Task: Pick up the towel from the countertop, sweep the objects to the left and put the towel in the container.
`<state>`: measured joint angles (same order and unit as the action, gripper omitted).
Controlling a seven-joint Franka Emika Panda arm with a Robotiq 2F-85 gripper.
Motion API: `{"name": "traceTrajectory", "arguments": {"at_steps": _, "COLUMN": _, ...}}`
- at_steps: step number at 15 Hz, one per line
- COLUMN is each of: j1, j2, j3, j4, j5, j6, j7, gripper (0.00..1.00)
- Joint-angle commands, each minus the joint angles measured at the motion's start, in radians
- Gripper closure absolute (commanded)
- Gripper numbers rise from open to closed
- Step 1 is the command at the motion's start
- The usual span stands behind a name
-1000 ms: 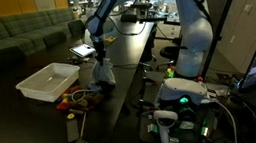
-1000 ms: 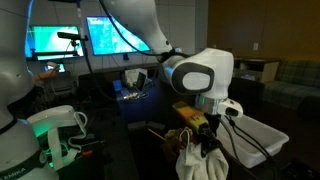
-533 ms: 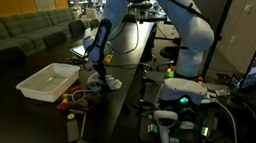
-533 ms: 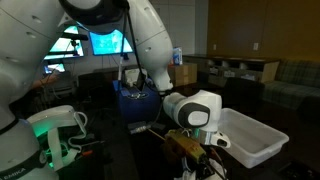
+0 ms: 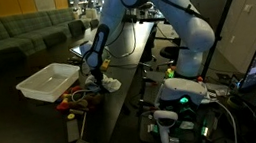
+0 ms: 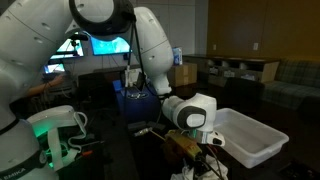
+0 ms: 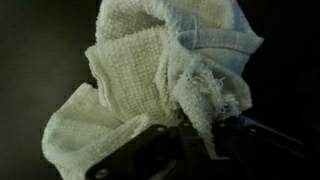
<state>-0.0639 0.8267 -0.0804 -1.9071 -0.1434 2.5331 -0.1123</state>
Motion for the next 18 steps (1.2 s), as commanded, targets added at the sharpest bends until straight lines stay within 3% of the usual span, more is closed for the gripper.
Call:
{"name": "traceTrajectory", "arguments": {"at_steps": 1, "j1": 0.01, "j2": 0.049, "j3": 0.049, "j4": 0.038, "j5": 0.047, "j6": 0.02, "j7": 0.044, "gripper": 0.94}}
{"name": "traceTrajectory", "arguments": {"at_steps": 5, "j1": 0.085, "j2": 0.025, "j3": 0.065, "j4": 0.006, "j5": 0.083, "j6": 0.022, "j7": 0.184, "gripper": 0.94}}
{"name": "traceTrajectory", "arguments": {"at_steps": 13, "j1": 0.308, "j2": 0.029, "j3": 0.08, "j4": 0.021, "j5": 0.218, "j6": -0.014, "j7": 0.593, "gripper": 0.94}}
{"name": "traceTrajectory", "arguments": {"at_steps": 18, "j1": 0.372, "j2": 0.002, "j3": 0.169, "j4": -0.018, "j5": 0.313, "j6": 0.083, "j7": 0.623, "gripper": 0.94}}
